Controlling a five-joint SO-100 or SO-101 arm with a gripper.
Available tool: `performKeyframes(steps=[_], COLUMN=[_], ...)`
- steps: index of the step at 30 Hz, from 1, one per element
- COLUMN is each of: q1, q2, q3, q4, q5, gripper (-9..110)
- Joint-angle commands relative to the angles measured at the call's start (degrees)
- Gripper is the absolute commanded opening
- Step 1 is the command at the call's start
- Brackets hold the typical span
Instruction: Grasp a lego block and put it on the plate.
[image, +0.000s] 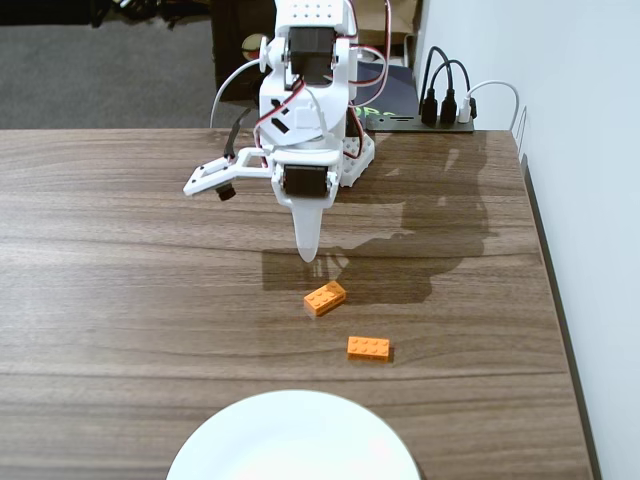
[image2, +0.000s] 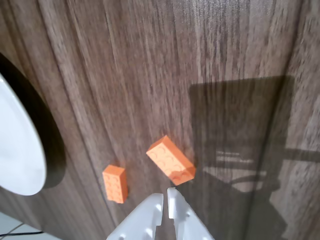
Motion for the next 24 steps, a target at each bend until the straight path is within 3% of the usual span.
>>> performKeyframes(steps=[1, 17, 20, 24], q1=[-0.62, -0.09, 0.88, 0.7], q2=[-0.79, -10.11, -11.07, -11.69], q3=[-2.55, -3.52, -3.69, -4.22], q4=[-0.7, -4.83, -5.1, -4.66], q5=[-3.34, -31.29, -34.37, -36.83], gripper=[1, 4, 13, 13])
